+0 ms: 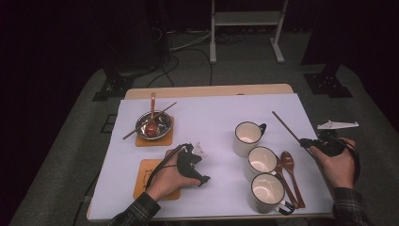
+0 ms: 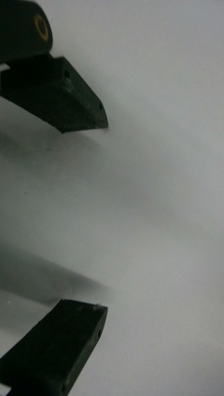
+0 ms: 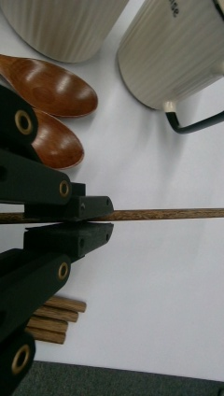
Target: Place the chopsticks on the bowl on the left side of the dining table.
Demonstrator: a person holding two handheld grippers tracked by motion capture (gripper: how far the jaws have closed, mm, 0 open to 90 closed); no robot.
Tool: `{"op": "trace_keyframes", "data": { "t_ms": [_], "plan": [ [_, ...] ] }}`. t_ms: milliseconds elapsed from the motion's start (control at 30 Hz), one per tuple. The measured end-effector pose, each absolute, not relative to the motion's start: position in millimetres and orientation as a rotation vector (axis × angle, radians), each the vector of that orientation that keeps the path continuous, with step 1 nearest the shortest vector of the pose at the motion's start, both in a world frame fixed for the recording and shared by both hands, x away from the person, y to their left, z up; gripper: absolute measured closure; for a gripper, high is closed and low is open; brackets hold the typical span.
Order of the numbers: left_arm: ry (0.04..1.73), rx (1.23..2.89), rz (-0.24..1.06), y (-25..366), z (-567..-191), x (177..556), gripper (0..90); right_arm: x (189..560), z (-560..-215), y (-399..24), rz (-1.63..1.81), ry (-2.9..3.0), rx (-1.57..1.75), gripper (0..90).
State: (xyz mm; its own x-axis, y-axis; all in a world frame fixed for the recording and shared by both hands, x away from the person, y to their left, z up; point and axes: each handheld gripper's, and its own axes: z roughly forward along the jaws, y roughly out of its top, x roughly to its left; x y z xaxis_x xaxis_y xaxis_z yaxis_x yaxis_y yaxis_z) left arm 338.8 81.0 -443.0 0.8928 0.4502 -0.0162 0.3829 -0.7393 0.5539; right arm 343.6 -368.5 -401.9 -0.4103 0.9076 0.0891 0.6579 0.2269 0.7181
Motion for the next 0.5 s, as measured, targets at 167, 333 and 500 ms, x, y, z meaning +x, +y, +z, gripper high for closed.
{"op": "trace_keyframes", "data": {
  "t_ms": [167, 333, 500],
  "plan": [
    [0.589, 2.476, 0.157, 81, -438, 341, 12.4, 349, -396, -368, 1.01, 2.155, 1.444, 85.0],
    [0.577, 2.46, 0.152, 84, -430, 345, 12.5, 354, -391, -368, 1.029, 2.165, 1.433, 85.0],
    [0.56, 2.448, 0.147, 87, -422, 348, 11.4, 357, -385, -365, 1.038, 2.176, 1.407, 85.0]
  ]
}}
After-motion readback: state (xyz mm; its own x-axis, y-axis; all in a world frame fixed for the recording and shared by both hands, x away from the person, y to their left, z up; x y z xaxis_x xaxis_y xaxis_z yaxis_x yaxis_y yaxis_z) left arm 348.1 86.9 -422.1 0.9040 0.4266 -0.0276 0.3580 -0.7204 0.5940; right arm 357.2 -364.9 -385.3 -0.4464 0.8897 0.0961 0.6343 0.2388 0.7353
